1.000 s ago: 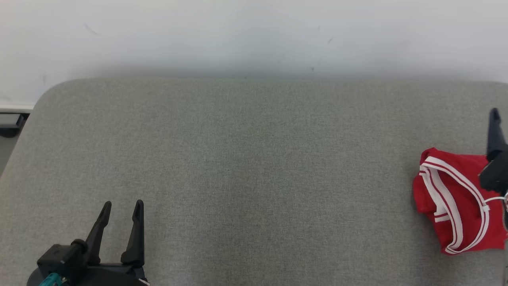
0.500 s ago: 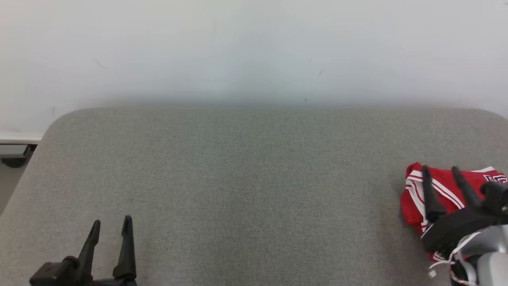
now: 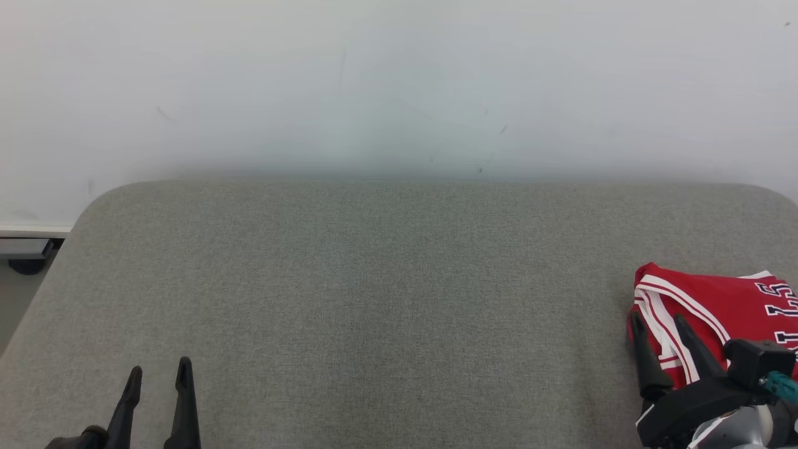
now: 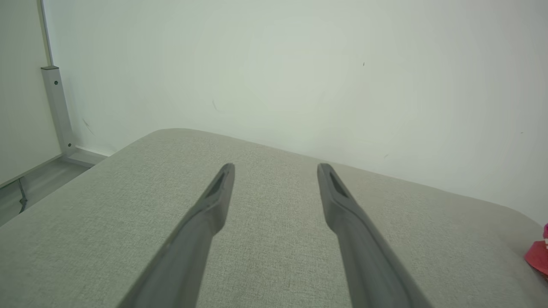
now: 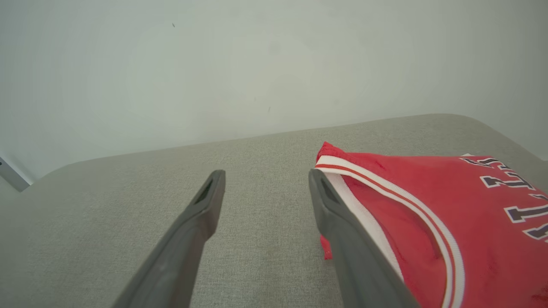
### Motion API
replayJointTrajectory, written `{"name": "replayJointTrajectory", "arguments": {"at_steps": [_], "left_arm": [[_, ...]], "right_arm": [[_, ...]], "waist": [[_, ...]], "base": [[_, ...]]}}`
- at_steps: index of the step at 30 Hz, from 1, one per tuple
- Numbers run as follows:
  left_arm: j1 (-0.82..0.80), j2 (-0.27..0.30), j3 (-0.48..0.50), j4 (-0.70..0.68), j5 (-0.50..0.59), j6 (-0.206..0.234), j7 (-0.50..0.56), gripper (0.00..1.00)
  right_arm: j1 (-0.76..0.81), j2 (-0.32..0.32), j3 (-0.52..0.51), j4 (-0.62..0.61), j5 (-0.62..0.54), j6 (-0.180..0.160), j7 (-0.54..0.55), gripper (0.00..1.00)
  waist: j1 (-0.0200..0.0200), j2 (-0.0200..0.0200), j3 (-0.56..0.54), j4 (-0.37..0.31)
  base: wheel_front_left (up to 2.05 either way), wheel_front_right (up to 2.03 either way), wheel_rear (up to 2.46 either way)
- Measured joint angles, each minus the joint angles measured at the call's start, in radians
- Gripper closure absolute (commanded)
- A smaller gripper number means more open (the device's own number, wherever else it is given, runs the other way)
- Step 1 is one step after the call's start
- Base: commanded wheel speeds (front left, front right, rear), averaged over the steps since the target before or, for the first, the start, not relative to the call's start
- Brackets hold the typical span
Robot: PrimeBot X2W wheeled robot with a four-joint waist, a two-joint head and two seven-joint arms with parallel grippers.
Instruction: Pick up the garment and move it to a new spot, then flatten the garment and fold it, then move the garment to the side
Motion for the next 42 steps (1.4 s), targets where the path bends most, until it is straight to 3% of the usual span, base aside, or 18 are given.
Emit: {"name": "replayJointTrajectory", "arguments": {"at_steps": [24, 25, 34, 42], "left_arm": [[0.034, 0.014, 0.012, 0.000, -0.002, 0.007, 0.024, 0.00], [0.034, 0.014, 0.012, 0.000, -0.002, 0.007, 0.025, 1.00], [0.058, -0.021, 0.006, 0.063, -0.015, 0.006, 0.040, 1.00], [0.051, -0.034, 0.031, 0.077, -0.122, -0.015, 0.066, 1.00]], "right_arm": [[0.057, 0.002, 0.080, 0.008, 0.079, -0.036, -0.071, 0.00], [0.057, 0.002, 0.082, 0.008, 0.080, -0.037, -0.071, 1.00], [0.098, 0.016, 0.085, 0.073, 0.095, -0.035, -0.068, 1.00], [0.092, 0.016, 0.081, 0.085, 0.200, -0.035, -0.052, 1.00]], "waist": [[0.0001, 0.0000, 0.006, -0.038], [0.0002, 0.0001, 0.006, -0.038], [0.0001, 0.0000, 0.008, -0.039], [0.0002, 0.0001, 0.012, -0.042]], "base": [[0.00, 0.00, 0.00], [0.00, 0.00, 0.00], [0.00, 0.00, 0.00], [0.00, 0.00, 0.00]]}}
